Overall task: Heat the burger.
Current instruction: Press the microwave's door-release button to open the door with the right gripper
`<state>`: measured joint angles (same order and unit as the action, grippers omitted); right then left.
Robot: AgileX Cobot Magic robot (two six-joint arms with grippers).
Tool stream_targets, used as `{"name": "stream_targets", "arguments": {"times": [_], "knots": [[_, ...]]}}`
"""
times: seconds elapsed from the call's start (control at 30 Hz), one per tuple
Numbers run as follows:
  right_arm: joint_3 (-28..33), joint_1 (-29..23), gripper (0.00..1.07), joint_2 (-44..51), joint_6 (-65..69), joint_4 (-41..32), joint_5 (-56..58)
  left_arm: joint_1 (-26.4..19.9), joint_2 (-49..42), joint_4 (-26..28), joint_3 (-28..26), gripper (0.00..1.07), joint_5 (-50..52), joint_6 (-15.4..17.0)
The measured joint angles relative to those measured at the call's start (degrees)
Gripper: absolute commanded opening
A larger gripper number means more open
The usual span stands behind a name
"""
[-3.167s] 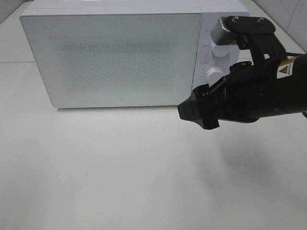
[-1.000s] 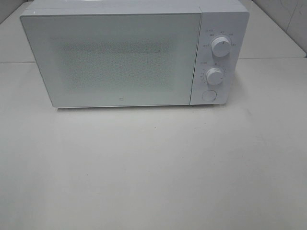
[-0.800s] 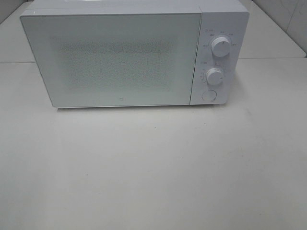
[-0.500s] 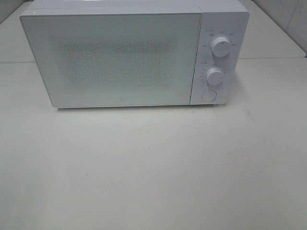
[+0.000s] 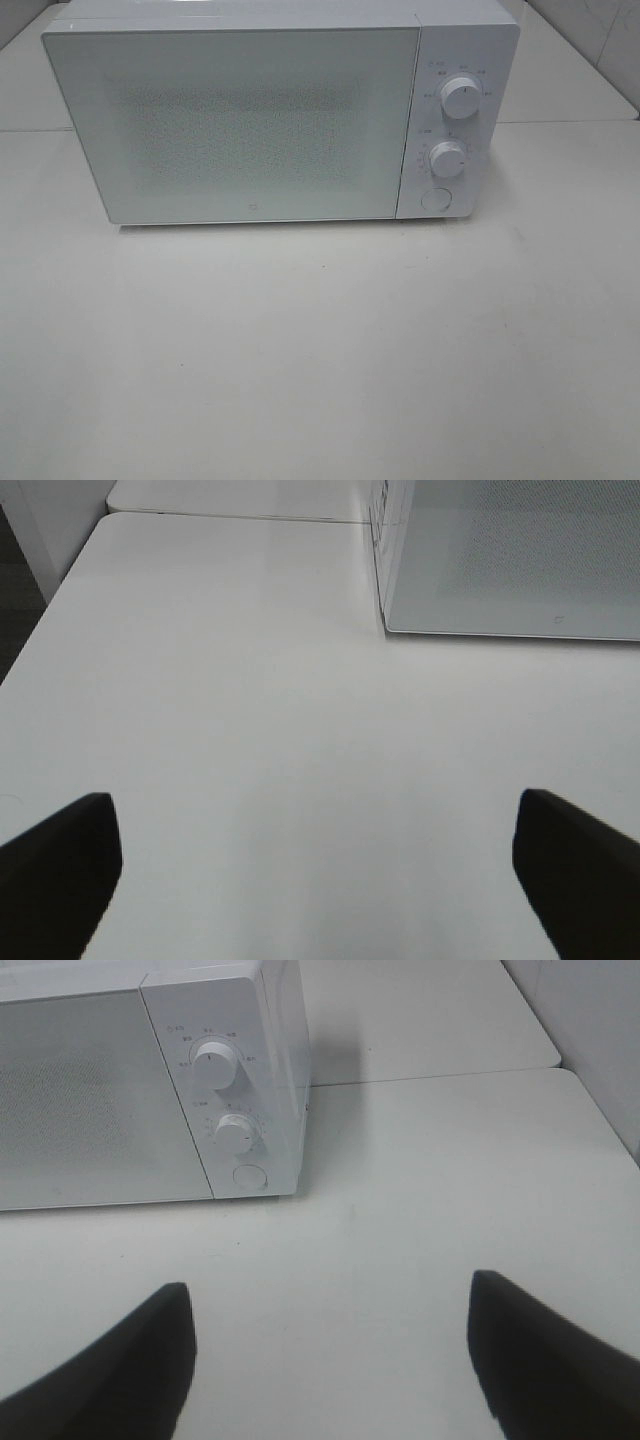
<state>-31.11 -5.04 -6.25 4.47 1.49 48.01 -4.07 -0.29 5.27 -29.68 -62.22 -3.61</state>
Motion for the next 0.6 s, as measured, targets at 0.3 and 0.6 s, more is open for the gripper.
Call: {"name": "stream_targets", "arguments": {"times": [0.3, 0.6], "knots": [[-0.06, 0.0, 0.74, -10.14, 0.0, 0.0, -9.97, 0.0, 0.0, 0.0, 0.0, 1.02, 0.0, 0.0], [-0.06, 0.0, 0.73, -23.38, 0.0, 0.0, -20.91, 0.0, 0.0, 0.0, 0.0, 1.02, 0.0, 0.0]]}}
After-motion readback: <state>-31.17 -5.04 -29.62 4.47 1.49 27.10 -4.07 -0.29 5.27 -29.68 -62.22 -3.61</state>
